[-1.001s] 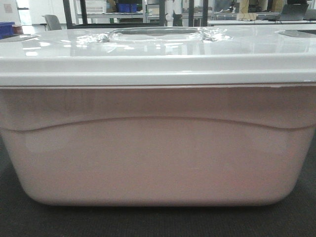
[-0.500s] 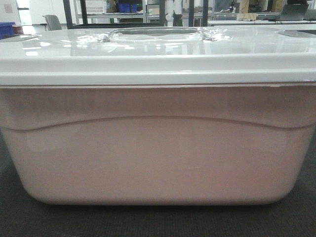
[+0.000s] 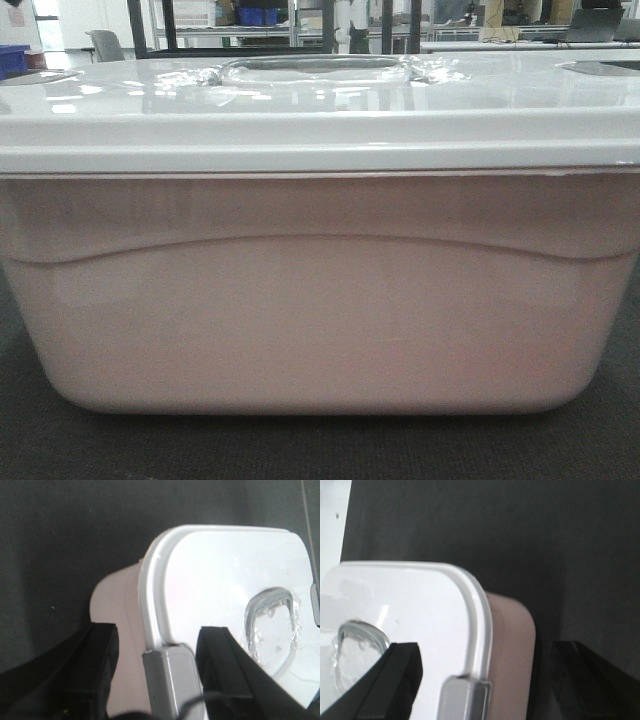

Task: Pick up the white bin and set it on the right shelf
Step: 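Close both grippers on the grey side handles of the bin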

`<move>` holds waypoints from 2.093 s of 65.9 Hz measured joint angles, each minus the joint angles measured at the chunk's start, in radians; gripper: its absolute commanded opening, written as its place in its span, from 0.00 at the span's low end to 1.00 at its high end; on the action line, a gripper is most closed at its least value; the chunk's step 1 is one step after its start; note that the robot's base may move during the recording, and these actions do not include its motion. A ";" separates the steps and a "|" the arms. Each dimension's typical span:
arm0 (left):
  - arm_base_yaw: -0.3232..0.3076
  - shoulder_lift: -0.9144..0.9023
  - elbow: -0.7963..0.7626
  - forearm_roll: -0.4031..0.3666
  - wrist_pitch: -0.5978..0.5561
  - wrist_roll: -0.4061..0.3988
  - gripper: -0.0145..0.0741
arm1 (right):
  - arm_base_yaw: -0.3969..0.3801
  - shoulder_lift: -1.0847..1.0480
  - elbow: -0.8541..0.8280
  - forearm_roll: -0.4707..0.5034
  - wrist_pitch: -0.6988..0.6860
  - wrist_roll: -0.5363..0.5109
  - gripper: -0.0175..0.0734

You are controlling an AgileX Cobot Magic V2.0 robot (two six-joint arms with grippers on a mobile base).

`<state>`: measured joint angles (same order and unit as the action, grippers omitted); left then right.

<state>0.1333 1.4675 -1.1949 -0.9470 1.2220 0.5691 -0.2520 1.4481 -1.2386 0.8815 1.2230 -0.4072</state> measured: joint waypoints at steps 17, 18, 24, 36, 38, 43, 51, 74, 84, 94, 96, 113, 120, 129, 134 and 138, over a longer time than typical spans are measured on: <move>0.000 0.000 0.141 -0.126 -0.010 0.082 0.47 | 0.000 -0.035 0.161 0.091 -0.004 -0.090 0.86; 0.000 0.000 0.147 -0.128 -0.010 0.084 0.47 | 0.000 -0.037 0.166 0.092 -0.004 -0.091 0.86; 0.000 -0.008 0.185 -0.125 -0.012 0.094 0.47 | 0.000 -0.050 0.201 0.096 -0.006 -0.104 0.86; 0.000 -0.064 0.235 -0.126 -0.016 0.111 0.47 | 0.000 -0.086 0.250 0.101 -0.012 -0.118 0.86; 0.000 -0.071 0.243 -0.126 -0.016 0.113 0.47 | 0.000 -0.091 0.257 0.102 -0.012 -0.120 0.86; 0.000 -0.082 0.256 -0.127 -0.016 0.123 0.47 | 0.000 -0.098 0.275 0.103 -0.012 -0.129 0.86; 0.000 -0.084 0.265 -0.146 -0.016 0.135 0.47 | 0.000 -0.101 0.298 0.121 -0.012 -0.142 0.86; 0.000 -0.084 0.265 -0.184 -0.016 0.158 0.47 | 0.035 -0.104 0.306 0.156 -0.017 -0.160 0.86; 0.000 -0.084 0.265 -0.185 -0.018 0.158 0.52 | 0.037 -0.104 0.306 0.156 -0.018 -0.161 0.86; 0.000 -0.084 0.265 -0.185 -0.018 0.158 0.61 | 0.037 -0.104 0.306 0.156 -0.018 -0.163 0.86; 0.000 -0.084 0.265 -0.185 -0.018 0.158 0.62 | 0.037 -0.104 0.306 0.156 -0.018 -0.163 0.86; -0.019 -0.084 0.265 -0.181 -0.027 0.158 0.62 | 0.037 -0.105 0.306 0.156 -0.019 -0.163 0.86; -0.057 -0.075 0.265 -0.170 -0.037 0.158 0.62 | 0.037 -0.105 0.306 0.156 -0.019 -0.163 0.86; -0.095 -0.052 0.265 -0.177 -0.066 0.158 0.62 | 0.037 -0.105 0.308 0.156 -0.019 -0.163 0.86; -0.097 -0.043 0.265 -0.184 -0.083 0.158 0.62 | 0.037 -0.105 0.316 0.158 -0.019 -0.163 0.86; -0.097 -0.034 0.265 -0.185 -0.088 0.160 0.62 | 0.037 -0.105 0.330 0.158 -0.020 -0.163 0.86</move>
<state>0.0359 1.4333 -0.9300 -1.1324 1.1342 0.7291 -0.2153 1.3433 -0.9085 1.0396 1.2027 -0.5699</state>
